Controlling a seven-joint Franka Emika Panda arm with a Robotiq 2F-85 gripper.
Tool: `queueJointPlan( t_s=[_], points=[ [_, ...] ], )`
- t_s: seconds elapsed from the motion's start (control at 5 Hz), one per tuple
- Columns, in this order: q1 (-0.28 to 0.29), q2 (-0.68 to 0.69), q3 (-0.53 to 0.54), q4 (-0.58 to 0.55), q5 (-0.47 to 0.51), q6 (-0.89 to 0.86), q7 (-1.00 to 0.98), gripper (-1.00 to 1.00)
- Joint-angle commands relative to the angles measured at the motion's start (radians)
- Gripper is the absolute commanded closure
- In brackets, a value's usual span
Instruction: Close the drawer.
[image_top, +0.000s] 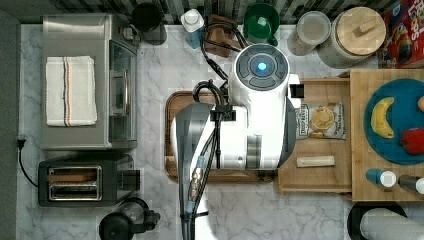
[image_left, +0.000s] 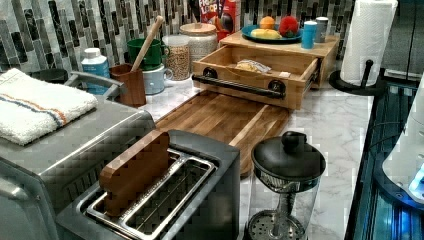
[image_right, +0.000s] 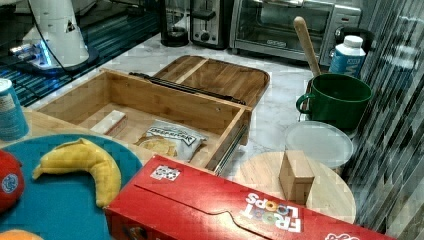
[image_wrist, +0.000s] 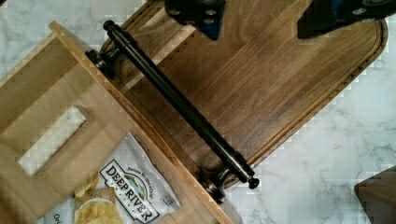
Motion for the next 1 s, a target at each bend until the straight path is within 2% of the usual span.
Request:
queueJointPlan(
  t_s=[0.2,0.4,0.6,1.0],
  points=[
    [-0.002,0.000,0.002,0.000,-0.001,0.002,-0.013,1.00],
    [0.004,-0.007,0.012,-0.032,-0.003,0.028,-0.043,-1.00],
    [0.019,0.004,0.032,-0.042,0.007,0.021,-0.144,-1.00],
    [0.035,-0.039,0.080,-0.148,0.010,0.093,-0.478,-1.00]
  ],
)
